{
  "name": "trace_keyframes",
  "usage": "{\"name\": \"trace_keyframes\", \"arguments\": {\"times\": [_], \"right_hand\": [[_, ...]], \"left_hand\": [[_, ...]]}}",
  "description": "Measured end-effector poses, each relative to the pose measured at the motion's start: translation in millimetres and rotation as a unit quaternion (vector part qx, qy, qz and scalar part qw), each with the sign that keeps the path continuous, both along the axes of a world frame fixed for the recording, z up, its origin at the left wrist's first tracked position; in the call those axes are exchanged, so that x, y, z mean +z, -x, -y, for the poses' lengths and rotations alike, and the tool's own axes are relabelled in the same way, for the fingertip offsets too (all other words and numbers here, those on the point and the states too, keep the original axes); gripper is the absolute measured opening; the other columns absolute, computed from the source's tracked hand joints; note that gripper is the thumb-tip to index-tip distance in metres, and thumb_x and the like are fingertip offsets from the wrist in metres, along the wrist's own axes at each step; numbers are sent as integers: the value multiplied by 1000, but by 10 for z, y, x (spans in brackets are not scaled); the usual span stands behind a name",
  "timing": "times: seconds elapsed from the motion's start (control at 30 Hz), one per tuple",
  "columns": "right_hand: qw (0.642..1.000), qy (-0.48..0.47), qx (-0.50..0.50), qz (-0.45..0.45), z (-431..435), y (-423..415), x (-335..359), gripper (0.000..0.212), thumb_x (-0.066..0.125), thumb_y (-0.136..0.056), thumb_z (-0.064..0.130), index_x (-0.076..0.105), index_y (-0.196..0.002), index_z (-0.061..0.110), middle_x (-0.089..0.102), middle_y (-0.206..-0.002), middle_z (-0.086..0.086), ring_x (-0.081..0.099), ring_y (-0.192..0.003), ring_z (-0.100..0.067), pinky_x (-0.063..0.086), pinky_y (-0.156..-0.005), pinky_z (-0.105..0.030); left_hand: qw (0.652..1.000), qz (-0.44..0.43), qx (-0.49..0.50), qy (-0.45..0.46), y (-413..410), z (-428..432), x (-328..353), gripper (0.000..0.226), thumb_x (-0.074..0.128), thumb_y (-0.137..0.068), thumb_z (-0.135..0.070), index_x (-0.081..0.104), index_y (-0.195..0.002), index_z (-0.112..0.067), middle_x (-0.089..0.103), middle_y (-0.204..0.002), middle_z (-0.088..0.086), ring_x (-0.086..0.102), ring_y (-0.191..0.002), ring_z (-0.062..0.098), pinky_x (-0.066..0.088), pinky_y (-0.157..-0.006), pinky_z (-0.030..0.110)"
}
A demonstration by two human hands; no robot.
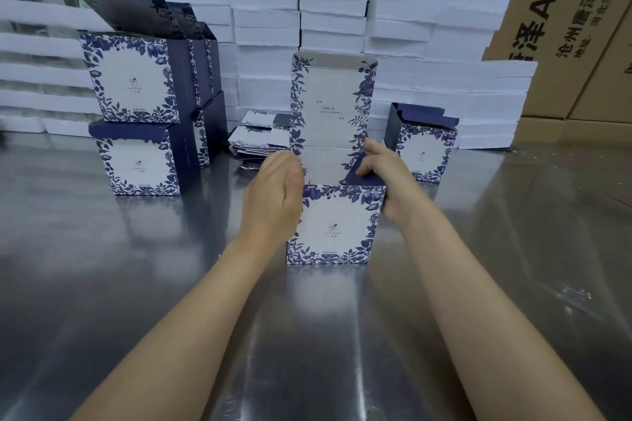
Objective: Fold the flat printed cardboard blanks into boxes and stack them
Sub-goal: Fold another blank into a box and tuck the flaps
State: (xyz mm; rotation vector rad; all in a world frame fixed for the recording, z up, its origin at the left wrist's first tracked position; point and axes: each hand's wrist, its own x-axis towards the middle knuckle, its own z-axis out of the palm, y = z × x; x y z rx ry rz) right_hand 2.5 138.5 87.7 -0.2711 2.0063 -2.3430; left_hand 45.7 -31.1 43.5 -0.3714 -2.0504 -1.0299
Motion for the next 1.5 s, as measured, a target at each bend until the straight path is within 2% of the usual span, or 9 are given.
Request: {"name": "trace_keyframes", "arguments": {"times": [0.2,0.43,0.57,0.67,0.8,0.93,1.03,1.2,1.5], "right_hand": [[997,70,29,-6,19,-2,-99,61,41,-85,-8,74,-57,35,69,-62,7,60,-60,-14,44,-60,-26],[994,110,-7,19,0,-30,-197,29,52,-92,6,65,-84,31,72,-73,7,64,-75,-17,49,-71,-28],[993,112,-37,23,25,-79,-148,22,57,-94,13,61,-114,22,71,-96,2,66,-90,-18,51,-85,-32],[994,105,-17,34,-9,-114,-264,52,51,-96,47,50,-137,16,62,-129,-4,60,-118,-23,46,-103,-42],[988,142,-24,60,-83,-114,-343,61,39,-95,59,39,-145,24,57,-133,5,58,-118,-15,49,-93,-36],[991,129,-19,39,-71,-94,-289,58,46,-94,51,38,-147,29,44,-148,7,37,-140,-16,26,-117,-45],[990,140,-12,10,-35,-79,-266,47,55,-95,23,46,-141,25,54,-139,5,53,-126,-14,42,-107,-36],[997,75,-29,1,-65,-44,-169,42,48,-86,2,57,-118,28,70,-90,21,69,-89,-8,54,-77,-26],[997,25,-78,2,-41,-7,-71,47,42,-76,-8,63,-104,23,66,-112,-4,61,-104,-29,50,-87,-42]], "left_hand": [[996,-24,-66,-47,14,-12,-81,43,20,-99,-36,53,-79,-17,62,-94,0,53,-110,12,41,-89,25],[998,2,-53,-31,58,61,-119,43,18,-98,-42,55,-84,-25,56,-103,-13,42,-119,-9,29,-89,5],[994,3,-91,-67,48,19,-122,40,18,-100,-45,56,-94,-32,57,-105,-18,42,-122,-9,31,-98,12],[985,14,-137,-103,9,58,-169,57,19,-96,-64,34,-139,-31,39,-145,-14,33,-137,1,26,-112,20],[973,48,-126,-189,-25,75,-132,83,19,-81,-83,13,-147,-33,18,-155,-13,20,-144,0,20,-119,28],[955,98,-141,-243,-8,68,-67,33,26,-101,-51,40,-130,-45,31,-149,-17,29,-134,-12,20,-118,24],[963,102,-161,-192,22,73,-76,31,29,-100,-38,60,-106,-34,45,-138,-17,36,-125,-17,21,-101,1],[976,88,-147,-137,15,100,-72,37,24,-92,-52,56,-86,-35,51,-128,-20,41,-119,-16,25,-91,0],[990,81,-84,-86,8,89,-48,32,19,-90,-48,42,-75,-31,51,-117,-25,46,-99,-9,32,-76,6]]}}
